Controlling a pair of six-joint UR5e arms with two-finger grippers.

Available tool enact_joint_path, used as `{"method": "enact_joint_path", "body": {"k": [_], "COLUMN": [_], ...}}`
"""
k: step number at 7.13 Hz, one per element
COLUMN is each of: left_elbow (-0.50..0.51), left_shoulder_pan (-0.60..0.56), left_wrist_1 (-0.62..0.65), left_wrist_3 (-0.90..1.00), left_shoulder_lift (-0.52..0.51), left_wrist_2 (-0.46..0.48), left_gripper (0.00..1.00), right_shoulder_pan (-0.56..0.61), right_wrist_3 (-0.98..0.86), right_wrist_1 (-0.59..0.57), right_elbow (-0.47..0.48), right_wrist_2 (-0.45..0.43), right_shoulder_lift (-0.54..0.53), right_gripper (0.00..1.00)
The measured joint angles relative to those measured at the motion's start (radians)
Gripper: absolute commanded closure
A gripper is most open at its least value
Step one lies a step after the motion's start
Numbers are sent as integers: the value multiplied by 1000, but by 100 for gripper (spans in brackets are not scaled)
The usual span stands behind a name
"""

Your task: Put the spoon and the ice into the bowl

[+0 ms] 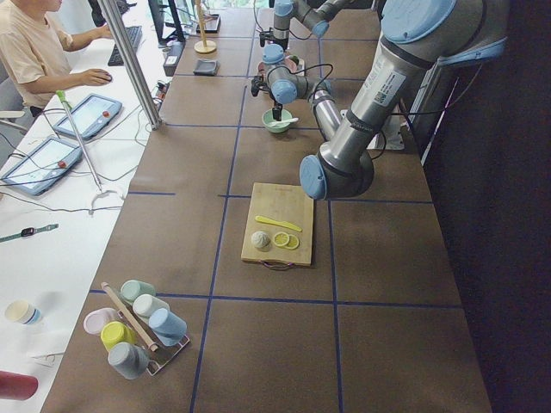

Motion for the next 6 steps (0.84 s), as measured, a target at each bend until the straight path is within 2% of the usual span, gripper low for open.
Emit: {"method": "enact_joint_path", "body": {"k": [2,3,4,6], "left_elbow": [-14,-55,-132,-293], "left_shoulder_pan": [-9,-25,-50,-114], "left_wrist_1": [0,0,-1,1], "left_wrist_3": [-3,-2,1,75], "left_shoulder_lift": [4,29,91,261], "left_wrist_2": [0,-1,-3,-8], "left_gripper": [1,1,1,1], "right_shoulder_pan": [2,8,13,-20], "right_wrist_3": [4,9,35,231], "right_wrist_1": [0,0,0,-1], "right_elbow": [9,29,48,33], "right_wrist_2": [1,3,6,5], "right_shoulder_lift": [4,9,32,183], "right_gripper": [100,100,100,100]}}
